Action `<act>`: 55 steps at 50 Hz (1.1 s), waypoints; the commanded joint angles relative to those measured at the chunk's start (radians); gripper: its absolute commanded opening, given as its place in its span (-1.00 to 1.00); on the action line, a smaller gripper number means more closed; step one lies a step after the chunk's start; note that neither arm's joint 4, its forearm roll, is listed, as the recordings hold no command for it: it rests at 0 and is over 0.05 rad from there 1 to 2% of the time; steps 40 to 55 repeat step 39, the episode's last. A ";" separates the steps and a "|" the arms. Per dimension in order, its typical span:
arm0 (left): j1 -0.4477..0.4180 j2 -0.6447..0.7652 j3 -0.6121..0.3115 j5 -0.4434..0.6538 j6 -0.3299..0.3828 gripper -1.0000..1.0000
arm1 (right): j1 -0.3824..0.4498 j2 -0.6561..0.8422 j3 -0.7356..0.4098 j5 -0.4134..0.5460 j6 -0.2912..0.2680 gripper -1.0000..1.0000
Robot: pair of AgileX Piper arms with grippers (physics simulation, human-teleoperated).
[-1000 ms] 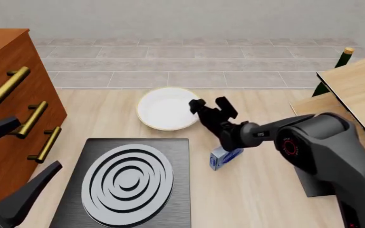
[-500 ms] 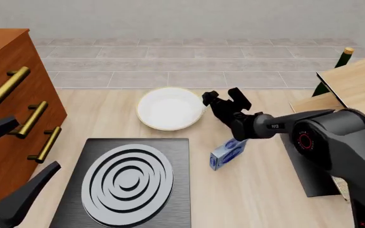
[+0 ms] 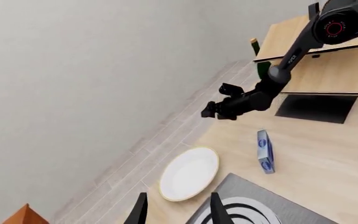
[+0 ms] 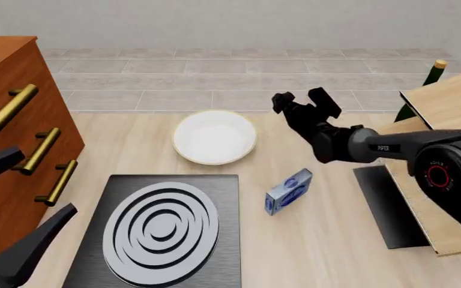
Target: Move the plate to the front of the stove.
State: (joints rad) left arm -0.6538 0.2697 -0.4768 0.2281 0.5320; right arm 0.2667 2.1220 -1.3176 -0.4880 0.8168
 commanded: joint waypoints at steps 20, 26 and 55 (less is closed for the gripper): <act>-0.005 0.026 -0.005 -0.020 -0.037 1.00 | 0.044 -0.448 0.285 0.109 -0.441 1.00; -0.005 0.033 -0.002 -0.027 -0.049 1.00 | 0.056 -0.550 0.378 0.106 -0.495 1.00; -0.007 0.044 0.003 -0.036 -0.058 1.00 | 0.105 -0.788 0.605 0.079 -0.596 1.00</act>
